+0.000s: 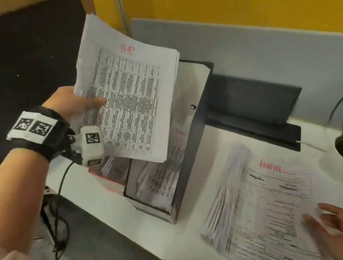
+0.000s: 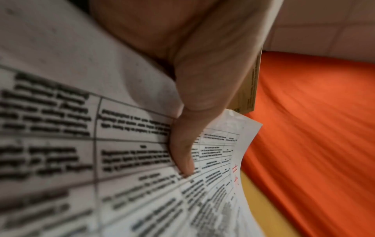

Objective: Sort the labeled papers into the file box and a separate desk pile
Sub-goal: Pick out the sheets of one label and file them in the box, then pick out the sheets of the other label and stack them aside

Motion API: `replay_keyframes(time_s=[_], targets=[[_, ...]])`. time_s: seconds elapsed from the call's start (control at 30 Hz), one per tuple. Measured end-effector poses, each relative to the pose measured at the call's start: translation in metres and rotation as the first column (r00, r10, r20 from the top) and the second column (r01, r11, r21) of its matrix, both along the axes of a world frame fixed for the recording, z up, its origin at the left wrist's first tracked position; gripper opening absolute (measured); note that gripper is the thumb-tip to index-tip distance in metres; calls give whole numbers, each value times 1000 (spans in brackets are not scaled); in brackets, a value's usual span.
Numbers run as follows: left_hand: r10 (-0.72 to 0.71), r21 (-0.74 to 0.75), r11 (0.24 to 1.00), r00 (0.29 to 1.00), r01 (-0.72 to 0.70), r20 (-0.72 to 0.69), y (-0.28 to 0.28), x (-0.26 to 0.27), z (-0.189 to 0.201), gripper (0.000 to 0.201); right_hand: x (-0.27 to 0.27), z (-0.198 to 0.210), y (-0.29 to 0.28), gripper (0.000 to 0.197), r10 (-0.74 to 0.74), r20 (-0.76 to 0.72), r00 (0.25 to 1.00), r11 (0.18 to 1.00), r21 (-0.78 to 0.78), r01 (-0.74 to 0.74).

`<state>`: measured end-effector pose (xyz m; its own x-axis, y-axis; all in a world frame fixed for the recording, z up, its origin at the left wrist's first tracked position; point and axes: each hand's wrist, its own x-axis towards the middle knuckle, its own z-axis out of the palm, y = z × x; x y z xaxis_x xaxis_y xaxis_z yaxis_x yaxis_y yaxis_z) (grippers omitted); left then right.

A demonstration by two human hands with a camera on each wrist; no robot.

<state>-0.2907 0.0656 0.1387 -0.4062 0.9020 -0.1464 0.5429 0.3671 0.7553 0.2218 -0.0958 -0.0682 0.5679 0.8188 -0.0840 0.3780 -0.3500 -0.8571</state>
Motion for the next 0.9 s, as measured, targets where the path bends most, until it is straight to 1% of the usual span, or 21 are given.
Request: replay_keyframes(time_s=[0.07, 0.1, 0.13, 0.2, 0.27, 0.33, 0.47, 0.57, 0.67, 0.73, 0.8, 0.83, 0.9], targets=[[16, -34, 999, 995, -19, -101, 10, -6, -8, 38, 2, -8, -3, 43, 15, 75, 997, 997, -79, -9], [12, -48, 999, 984, -21, -180, 14, -6, -14, 44, 3, -12, -3, 48, 30, 100, 995, 992, -123, -18], [1, -54, 998, 965, -16, -261, 16, -3, -19, 46, 3, -15, -3, 54, 54, 119, 991, 986, -162, -34], [-45, -59, 998, 919, 24, -391, 21, 7, -32, 38, 3, -20, -4, 66, 103, 167, 981, 980, -184, -72], [-106, -86, 993, 879, 75, -465, 25, 18, -48, 36, 2, -25, -5, 73, 107, 194, 975, 981, -180, -72], [-169, -151, 983, 855, 108, -491, 29, 27, -63, 39, 2, -28, -5, 77, 102, 187, 977, 980, -190, -65], [-297, -306, 939, 818, 157, -493, 38, 40, -87, 40, 5, -32, -3, 81, 102, 174, 980, 970, -235, -59], [-368, -412, 898, 778, 155, -510, 40, 43, -98, 40, 7, -34, -3, 82, 97, 174, 980, 967, -250, -51], [-427, -489, 858, 746, 156, -511, 41, 44, -104, 47, 6, -35, -4, 83, 95, 183, 979, 967, -252, -47], [-426, -483, 861, 742, 157, -518, 41, 44, -104, 49, 6, -34, -5, 84, 88, 182, 979, 971, -236, -43], [-368, -410, 900, 766, 150, -528, 42, 46, -98, 47, 5, -32, -5, 87, 72, 170, 983, 972, -234, -31], [-312, -342, 928, 805, 145, -505, 43, 46, -92, 46, 4, -31, -4, 90, 67, 164, 984, 970, -241, -26], [-186, -166, 977, 904, 131, -384, 43, 49, -74, 39, 3, -30, -4, 94, 60, 164, 985, 966, -256, -17]])
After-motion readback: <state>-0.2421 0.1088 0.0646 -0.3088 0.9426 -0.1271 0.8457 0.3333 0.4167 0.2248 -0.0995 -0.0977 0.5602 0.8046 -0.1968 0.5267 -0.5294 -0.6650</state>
